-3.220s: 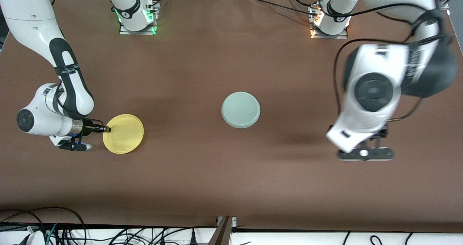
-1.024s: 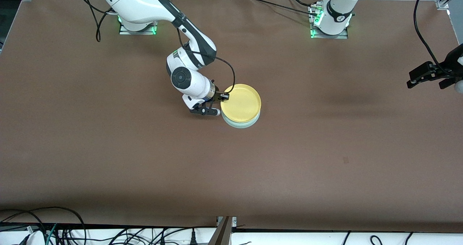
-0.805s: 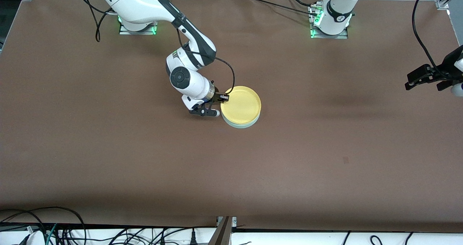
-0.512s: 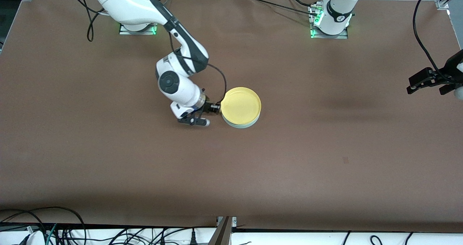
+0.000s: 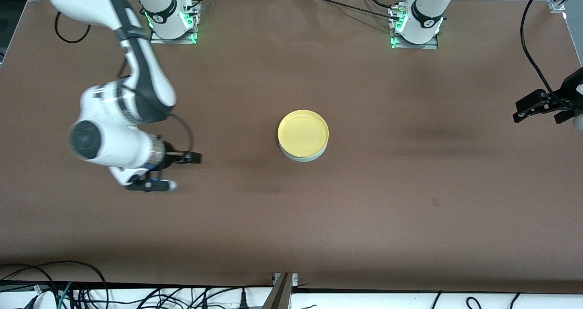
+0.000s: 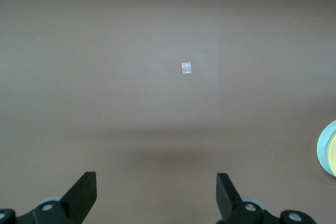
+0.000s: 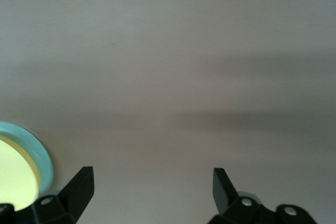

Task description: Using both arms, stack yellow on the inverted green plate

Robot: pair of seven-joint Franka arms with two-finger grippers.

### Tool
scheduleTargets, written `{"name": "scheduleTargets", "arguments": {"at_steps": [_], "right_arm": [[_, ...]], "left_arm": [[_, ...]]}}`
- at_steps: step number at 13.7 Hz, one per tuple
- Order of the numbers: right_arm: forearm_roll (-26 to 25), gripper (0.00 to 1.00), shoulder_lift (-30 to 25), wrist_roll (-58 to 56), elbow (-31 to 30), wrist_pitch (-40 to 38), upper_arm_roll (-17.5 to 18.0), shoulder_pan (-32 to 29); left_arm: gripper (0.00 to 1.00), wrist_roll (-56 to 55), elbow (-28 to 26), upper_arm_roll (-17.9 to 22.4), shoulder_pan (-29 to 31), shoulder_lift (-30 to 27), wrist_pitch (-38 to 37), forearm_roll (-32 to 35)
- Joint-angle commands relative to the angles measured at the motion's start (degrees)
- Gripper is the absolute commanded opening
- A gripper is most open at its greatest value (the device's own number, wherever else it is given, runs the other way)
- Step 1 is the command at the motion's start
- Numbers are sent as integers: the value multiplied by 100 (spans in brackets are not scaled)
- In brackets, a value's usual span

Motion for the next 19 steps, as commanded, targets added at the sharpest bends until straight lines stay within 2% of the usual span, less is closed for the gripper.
{"name": "scheduleTargets", "arguments": {"at_steps": [1, 3, 8, 10, 14, 19], "right_arm": [[-402, 100, -339, -710, 179, -736, -51, -453], [-895, 100, -664, -800, 179, -912, -193, -463], [-959, 100, -1560, -792, 83, -1729, -351, -612], [-950, 100, -1973, -791, -214, -1661, -351, -744], [-1143, 100, -2650, -765, -400, -1740, -351, -805], [-1161, 100, -2819, -879, -462, -1835, -342, -814]], "left_arm": [[100, 14, 197, -23, 67, 82, -199, -127], [100, 23, 197, -15, 67, 82, -199, -136], [100, 23, 205, -6, 67, 82, -199, -136], [100, 23, 205, -6, 67, 82, -199, -136], [100, 23, 205, -6, 67, 82, -199, -136], [100, 23, 205, -6, 67, 82, -199, -136]]}}
